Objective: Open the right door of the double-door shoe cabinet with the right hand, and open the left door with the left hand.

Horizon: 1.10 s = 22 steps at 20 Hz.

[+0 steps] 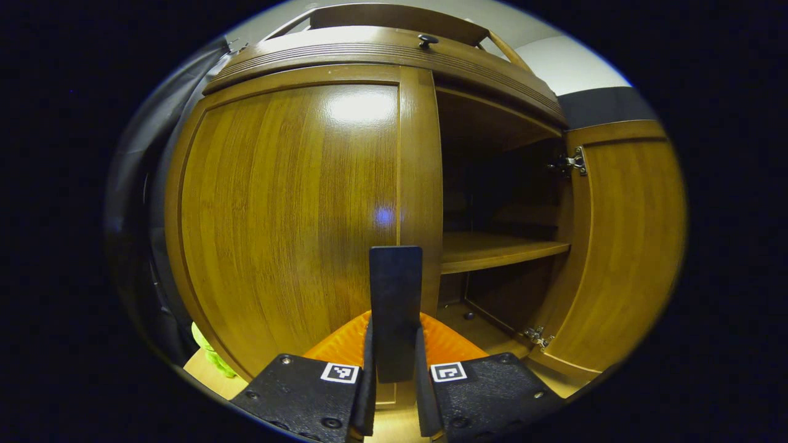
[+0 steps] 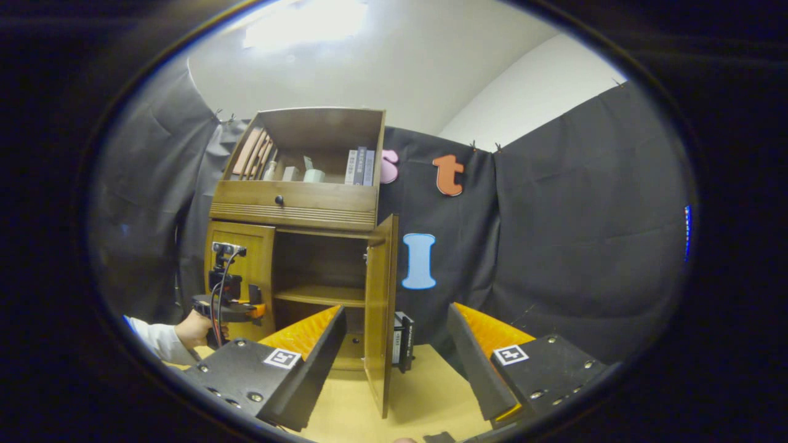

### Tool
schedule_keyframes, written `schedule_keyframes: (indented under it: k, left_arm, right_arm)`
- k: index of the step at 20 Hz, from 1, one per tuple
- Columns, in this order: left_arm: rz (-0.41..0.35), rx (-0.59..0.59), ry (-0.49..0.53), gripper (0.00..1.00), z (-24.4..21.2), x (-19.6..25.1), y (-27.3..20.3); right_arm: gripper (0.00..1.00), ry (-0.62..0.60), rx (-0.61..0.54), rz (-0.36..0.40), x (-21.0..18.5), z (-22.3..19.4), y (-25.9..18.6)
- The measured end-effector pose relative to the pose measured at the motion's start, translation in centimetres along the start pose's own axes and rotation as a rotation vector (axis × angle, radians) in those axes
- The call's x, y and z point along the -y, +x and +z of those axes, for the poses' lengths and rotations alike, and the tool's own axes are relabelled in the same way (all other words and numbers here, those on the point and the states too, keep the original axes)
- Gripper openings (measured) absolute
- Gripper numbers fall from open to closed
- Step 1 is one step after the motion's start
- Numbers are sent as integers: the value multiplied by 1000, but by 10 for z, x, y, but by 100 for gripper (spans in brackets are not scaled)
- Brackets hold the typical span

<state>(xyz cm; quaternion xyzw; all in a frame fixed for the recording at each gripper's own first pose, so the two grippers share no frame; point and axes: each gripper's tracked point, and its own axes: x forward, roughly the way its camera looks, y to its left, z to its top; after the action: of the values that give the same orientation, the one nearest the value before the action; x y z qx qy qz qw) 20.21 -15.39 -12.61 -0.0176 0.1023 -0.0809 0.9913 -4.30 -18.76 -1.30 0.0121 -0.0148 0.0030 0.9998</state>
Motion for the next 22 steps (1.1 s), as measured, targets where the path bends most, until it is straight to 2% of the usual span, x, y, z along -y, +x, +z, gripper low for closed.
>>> schedule_keyframes:
  k: [2, 7, 8, 14, 16, 18, 21, 22]
  left_arm:
    - [-14, -2, 2, 29, -1, 1, 0]
    - [-41, -8, -13, 28, 4, 3, -3]
    - [-48, -8, -13, 28, 3, 3, -2]
    - [-69, -10, -16, 29, 3, 5, -3]
    - [-76, -2, -21, 29, 5, 6, -4]
    - [-78, 11, -27, 28, 6, 6, -3]
    - [-84, 18, -26, 28, 8, 6, -3]
    - [-90, 17, -22, 28, 7, 6, -4]
  right_arm:
    - [94, -5, -5, 1, -1, 0, 1]
    - [94, -13, -17, 15, -12, 0, 1]
    - [98, -14, -18, 17, -13, 1, 1]
    - [94, -11, -19, 26, -20, 1, 2]
    - [100, -10, -21, 34, -25, 1, 1]
    - [95, -1, -19, 34, -26, 4, 1]
    - [100, 15, -15, 34, -30, 6, 0]
    - [98, 18, -14, 39, -32, 8, -1]
